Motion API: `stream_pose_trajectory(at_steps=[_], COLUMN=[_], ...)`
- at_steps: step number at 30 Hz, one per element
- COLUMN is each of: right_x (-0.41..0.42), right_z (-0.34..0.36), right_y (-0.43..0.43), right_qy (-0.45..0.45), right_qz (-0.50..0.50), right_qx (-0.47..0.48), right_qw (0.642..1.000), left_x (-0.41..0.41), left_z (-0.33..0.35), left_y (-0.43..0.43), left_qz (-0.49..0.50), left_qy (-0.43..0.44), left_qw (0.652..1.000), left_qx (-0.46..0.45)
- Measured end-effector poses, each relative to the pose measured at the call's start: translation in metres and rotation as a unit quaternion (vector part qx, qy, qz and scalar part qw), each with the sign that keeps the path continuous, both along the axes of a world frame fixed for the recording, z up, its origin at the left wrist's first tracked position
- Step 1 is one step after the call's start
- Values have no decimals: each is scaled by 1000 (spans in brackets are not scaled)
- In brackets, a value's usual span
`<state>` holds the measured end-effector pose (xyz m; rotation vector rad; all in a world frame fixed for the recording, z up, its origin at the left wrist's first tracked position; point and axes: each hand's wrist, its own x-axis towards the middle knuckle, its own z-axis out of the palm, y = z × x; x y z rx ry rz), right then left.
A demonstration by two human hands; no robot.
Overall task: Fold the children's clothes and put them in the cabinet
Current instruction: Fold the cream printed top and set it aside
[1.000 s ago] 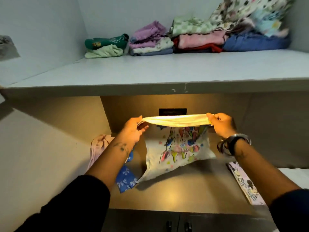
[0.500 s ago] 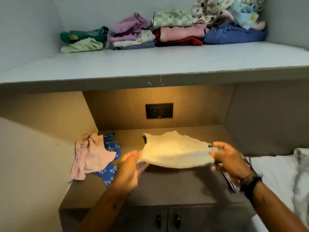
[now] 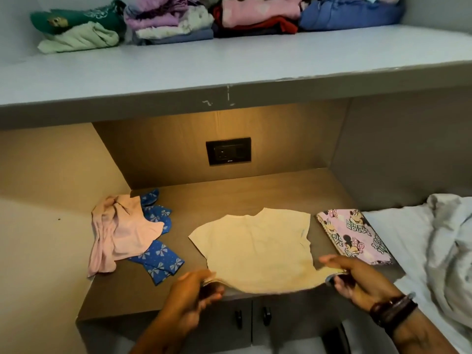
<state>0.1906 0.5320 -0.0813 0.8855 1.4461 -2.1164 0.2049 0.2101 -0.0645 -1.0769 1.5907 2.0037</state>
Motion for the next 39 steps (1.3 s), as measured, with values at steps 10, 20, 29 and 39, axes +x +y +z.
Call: stream_pose_trajectory(at_steps=[10,20,29,39], right_x=[-155,-88,-166,-119], right_z=[-14,-82,-78,-54], right_y=[-37,-97,-75,-101], right_qy=[43,233,270,543], right_qz=[-92,336,542,430], right_qx=[16,621,658,592], right_qw=[995,668,448,412], left_x=[-154,-103,-40,-31], left_z=[-18,-88,-62,-102], left_y=[-17,-7,21,6], left_qz=[49,-583,-679,-677], left_qy=[19,287,240,333], left_qw=[998,544,487,427], left_qx=[29,-531,-495,-499])
